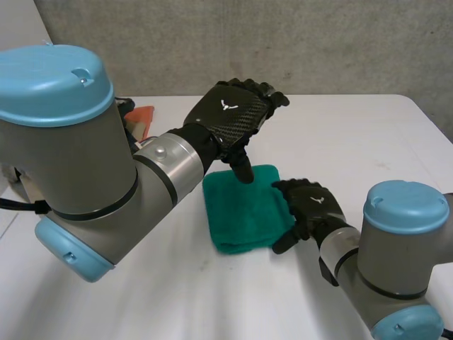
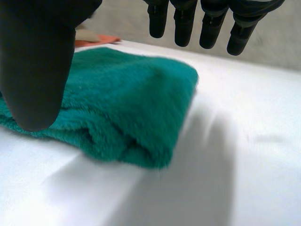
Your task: Fold the laundry.
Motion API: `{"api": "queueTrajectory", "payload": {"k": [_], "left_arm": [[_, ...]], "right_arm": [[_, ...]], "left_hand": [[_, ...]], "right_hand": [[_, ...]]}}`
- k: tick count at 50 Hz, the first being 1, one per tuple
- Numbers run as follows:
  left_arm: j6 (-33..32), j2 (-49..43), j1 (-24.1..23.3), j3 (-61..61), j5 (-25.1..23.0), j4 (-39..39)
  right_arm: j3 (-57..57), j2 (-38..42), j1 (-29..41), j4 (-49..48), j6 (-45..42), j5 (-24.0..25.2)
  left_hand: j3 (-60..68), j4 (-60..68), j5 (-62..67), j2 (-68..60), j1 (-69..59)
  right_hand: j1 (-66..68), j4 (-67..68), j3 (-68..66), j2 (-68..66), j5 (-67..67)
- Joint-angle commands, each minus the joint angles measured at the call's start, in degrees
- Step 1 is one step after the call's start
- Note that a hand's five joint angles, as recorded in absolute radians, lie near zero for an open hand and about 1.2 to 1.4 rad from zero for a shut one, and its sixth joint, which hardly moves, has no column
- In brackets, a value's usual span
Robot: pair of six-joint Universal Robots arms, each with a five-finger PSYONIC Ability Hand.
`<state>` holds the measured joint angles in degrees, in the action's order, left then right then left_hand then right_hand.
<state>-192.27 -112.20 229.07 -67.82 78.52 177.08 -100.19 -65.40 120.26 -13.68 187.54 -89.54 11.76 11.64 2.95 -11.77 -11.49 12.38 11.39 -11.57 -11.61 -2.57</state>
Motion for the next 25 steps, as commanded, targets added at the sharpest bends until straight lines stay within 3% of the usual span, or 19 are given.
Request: {"api": "queueTrajectory", "payload": {"k": [1, 16, 25], "left_arm": [[0.49, 0.14, -0.03, 0.14, -1.53, 0.02], [0.49, -0.39, -0.12, -0.21, -1.36, 0.02], [0.58, 0.49, 0.23, -1.00, -1.36, 0.20]], "right_arm": [[0.87, 3.26, -0.99, 2.96, 7.49, -1.43], [4.30, 9.68, 2.79, -3.81, 7.32, -7.67], [5.88, 11.70, 1.91, -5.56, 6.61, -7.49]], "left_hand": [[-1.76, -1.64, -2.95, 1.77, 1.49], [-1.76, -1.64, -2.95, 1.77, 1.49], [-1.76, -1.64, -2.95, 1.77, 1.49]], "right_hand": [[-1.38, -0.39, 0.56, 0.61, 1.57], [6.02, 7.01, -6.84, -6.79, -5.83], [30.88, 31.87, -31.69, -31.65, -30.69]]}}
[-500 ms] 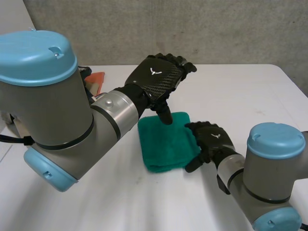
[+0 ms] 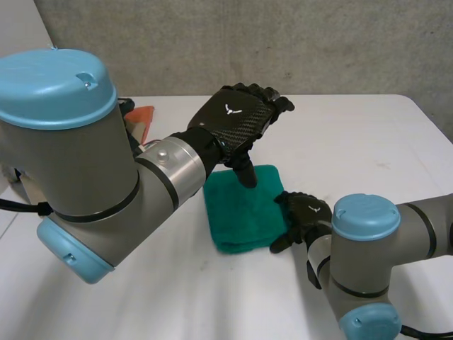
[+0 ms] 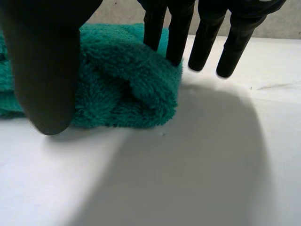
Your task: Fold the laundry.
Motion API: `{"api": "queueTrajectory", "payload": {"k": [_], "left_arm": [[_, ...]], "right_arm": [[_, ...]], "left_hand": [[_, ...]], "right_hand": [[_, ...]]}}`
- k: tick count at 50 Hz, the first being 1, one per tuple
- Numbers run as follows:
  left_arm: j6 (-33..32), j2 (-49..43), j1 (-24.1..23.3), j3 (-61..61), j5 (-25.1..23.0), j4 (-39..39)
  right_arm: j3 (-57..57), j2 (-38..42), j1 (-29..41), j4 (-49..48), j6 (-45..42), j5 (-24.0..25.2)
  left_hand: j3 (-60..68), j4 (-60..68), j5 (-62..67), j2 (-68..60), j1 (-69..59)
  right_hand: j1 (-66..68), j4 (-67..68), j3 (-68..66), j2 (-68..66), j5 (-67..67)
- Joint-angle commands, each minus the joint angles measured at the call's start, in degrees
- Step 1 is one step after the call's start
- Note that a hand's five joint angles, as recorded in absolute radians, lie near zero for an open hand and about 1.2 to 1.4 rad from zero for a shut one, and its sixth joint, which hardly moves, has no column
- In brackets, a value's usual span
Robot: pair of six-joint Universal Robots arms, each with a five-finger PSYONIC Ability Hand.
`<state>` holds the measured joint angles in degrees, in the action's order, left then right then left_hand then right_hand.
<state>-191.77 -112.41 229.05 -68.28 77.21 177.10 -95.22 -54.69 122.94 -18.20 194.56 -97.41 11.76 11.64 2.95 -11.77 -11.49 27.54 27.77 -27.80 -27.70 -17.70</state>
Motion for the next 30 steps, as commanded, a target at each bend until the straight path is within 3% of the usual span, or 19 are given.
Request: {"api": "queueTrajectory", "payload": {"k": [1, 3, 4, 18, 30], "left_arm": [[0.17, 0.79, 0.35, -0.63, -0.05, 0.17], [0.17, 0.96, 0.35, -0.81, -0.05, 0.35], [0.26, 1.14, 0.35, -0.98, -0.05, 0.61], [0.35, 1.93, 0.43, -1.60, -0.05, 1.49], [0.35, 3.07, 0.52, -1.07, -0.40, 1.23]], "right_arm": [[1.00, 1.08, -0.86, -1.22, -0.32, 0.38], [1.17, 1.08, -1.04, -1.57, -0.32, 0.47], [1.43, 1.08, -1.30, -2.01, -0.32, 0.73], [12.94, 4.68, -8.32, -4.74, -2.25, 4.07], [45.97, 22.34, -24.76, 3.52, -5.77, -2.34]], "left_hand": [[-1.76, -1.64, -2.95, 1.77, 1.49], [-1.76, -1.64, -2.95, 1.77, 1.49], [-1.76, -1.64, -2.95, 1.77, 1.49], [-1.76, -1.64, -2.95, 1.77, 1.49], [-1.76, -1.64, -2.95, 1.77, 1.49]], "right_hand": [[20.26, 20.03, -20.00, -20.10, -20.10], [35.19, 34.96, -34.93, -35.03, -35.03], [52.28, 52.05, -52.03, -52.12, -52.13], [52.46, 52.23, -52.20, -52.30, -52.30], [52.46, 52.23, -52.20, -52.30, -52.30]]}}
